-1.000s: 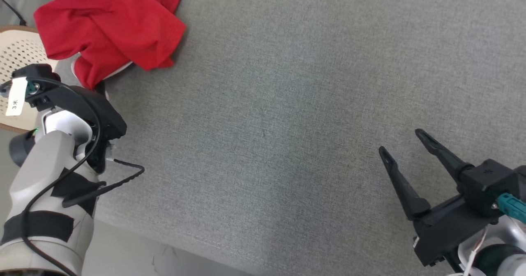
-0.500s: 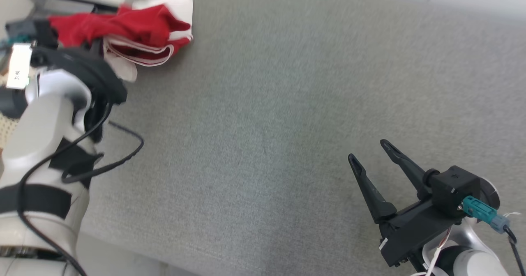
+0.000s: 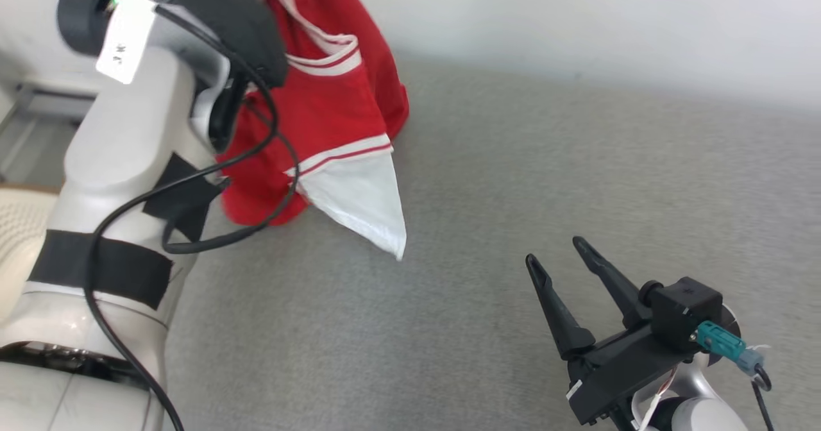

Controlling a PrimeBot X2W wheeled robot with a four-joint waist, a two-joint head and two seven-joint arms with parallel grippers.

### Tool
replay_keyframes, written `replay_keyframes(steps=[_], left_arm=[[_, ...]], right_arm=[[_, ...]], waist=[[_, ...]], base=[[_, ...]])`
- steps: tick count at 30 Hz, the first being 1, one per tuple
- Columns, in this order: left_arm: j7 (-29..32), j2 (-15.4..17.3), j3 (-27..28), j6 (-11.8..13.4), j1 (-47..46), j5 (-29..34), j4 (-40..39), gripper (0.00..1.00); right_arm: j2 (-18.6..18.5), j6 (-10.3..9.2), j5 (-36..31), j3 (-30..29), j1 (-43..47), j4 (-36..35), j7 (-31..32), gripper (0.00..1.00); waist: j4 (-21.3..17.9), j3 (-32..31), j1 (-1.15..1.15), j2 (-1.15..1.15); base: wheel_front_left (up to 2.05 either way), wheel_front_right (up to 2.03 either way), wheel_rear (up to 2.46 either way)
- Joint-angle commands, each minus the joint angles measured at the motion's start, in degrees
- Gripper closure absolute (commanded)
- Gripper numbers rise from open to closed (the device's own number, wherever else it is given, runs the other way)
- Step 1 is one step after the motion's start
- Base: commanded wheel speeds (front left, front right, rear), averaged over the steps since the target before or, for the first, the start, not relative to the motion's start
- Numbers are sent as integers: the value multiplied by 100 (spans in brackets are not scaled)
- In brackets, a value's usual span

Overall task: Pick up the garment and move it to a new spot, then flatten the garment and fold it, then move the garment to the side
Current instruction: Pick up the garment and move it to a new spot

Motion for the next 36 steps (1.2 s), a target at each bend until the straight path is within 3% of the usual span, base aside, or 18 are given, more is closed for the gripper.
replay_keyframes(steps=[1,13,24,30,36], left_arm=[[9,-5,-141,7,-49,91,-259,100],[257,-37,-1127,198,238,-422,-2295,100],[595,-34,-1649,684,108,-1043,-3587,100],[784,68,-1730,1056,375,-1058,-3400,100],[791,256,-1753,1149,637,-1081,-2429,100]], right_arm=[[32,-2,60,24,2,72,-69,0],[54,-2,57,62,-40,132,-83,0],[54,-2,124,32,-81,72,-122,0],[54,-2,86,-11,-177,-36,-150,0],[53,-2,27,-8,-345,-111,-151,0]], waist=[[-405,-366,1,0],[-1152,-623,1,0],[-1728,-510,1,0],[-1785,-157,1,0],[-1835,199,1,0]], base=[[0,0,0],[0,0,0],[0,0,0],[0,0,0],[0,0,0]])
